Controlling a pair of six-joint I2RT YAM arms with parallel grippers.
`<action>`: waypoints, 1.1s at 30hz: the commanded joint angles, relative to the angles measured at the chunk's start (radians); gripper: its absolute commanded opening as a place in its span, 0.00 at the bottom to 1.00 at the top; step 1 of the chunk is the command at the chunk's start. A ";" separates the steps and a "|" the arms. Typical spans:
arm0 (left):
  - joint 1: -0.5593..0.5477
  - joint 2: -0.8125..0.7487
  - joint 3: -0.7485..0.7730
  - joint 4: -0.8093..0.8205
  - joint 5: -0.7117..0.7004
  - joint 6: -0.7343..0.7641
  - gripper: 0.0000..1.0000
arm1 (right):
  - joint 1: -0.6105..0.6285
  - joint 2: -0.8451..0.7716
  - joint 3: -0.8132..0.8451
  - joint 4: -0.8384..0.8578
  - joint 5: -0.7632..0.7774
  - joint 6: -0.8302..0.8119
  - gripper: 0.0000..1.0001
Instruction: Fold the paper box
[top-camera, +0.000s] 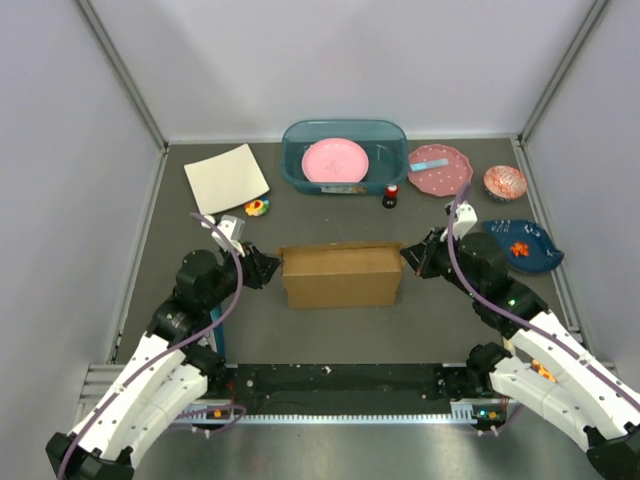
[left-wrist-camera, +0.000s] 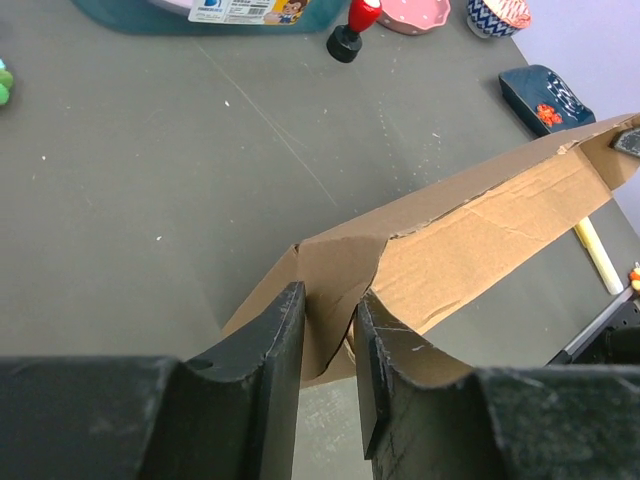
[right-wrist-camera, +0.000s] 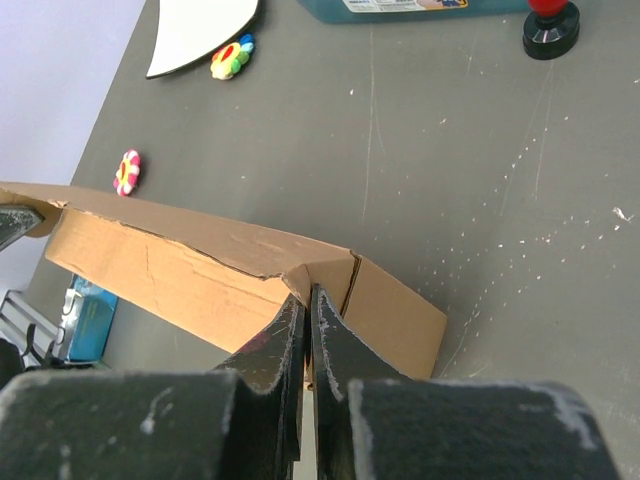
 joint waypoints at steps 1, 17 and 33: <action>-0.001 -0.036 0.011 -0.038 -0.047 0.011 0.31 | 0.023 0.010 -0.035 -0.129 -0.041 0.002 0.00; -0.001 -0.068 0.038 -0.102 -0.079 0.035 0.42 | 0.023 0.000 -0.039 -0.130 -0.039 0.003 0.00; -0.001 -0.055 0.065 -0.046 0.031 -0.043 0.00 | 0.036 0.002 -0.037 -0.130 -0.032 0.005 0.00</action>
